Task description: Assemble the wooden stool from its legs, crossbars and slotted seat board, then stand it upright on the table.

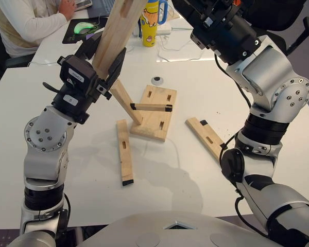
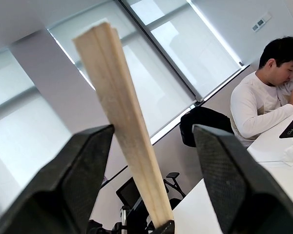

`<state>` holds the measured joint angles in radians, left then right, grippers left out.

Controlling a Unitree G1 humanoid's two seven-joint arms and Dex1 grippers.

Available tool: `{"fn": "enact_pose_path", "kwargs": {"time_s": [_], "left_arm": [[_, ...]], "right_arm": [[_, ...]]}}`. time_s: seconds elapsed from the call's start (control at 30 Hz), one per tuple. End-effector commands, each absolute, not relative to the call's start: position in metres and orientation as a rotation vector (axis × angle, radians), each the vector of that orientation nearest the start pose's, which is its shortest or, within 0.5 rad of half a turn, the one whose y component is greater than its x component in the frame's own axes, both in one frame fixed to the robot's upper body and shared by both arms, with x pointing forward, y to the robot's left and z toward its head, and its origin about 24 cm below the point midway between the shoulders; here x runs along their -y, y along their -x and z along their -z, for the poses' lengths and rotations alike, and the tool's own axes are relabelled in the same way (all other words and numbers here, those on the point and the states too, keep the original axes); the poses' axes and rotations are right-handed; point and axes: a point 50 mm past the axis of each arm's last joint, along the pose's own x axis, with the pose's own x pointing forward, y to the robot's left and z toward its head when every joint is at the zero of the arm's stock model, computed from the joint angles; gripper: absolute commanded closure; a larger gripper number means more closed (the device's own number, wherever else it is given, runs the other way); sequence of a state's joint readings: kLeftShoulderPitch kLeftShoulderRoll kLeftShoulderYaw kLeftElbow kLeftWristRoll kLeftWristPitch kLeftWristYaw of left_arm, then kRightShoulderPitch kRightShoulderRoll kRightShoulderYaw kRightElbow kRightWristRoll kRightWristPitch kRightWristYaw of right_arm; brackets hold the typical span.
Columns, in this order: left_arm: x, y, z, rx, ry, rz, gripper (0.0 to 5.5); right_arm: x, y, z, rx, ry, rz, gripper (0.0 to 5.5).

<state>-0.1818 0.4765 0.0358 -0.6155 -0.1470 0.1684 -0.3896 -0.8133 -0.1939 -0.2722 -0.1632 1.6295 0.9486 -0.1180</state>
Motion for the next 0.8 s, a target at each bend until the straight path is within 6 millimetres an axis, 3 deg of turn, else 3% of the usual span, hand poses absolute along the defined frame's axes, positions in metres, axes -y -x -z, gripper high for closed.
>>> {"fn": "enact_pose_path", "kwargs": {"time_s": [0.03,0.5,0.8], "left_arm": [[-0.1464,-0.2271,-0.2005,0.489,-0.48,0.643,3.43],[-0.1441,-0.2256,-0.198,0.474,-0.471,0.66,3.43],[-0.1487,-0.2295,-0.1992,0.475,-0.485,0.625,3.43]], "right_arm": [[0.0977,-0.277,-0.2911,0.066,-0.867,-1.174,2.49],[0.0978,-0.2778,-0.2854,0.07,-0.837,-1.166,2.49],[0.0971,-0.2794,-0.2834,0.068,-0.826,-1.141,3.87]]}}
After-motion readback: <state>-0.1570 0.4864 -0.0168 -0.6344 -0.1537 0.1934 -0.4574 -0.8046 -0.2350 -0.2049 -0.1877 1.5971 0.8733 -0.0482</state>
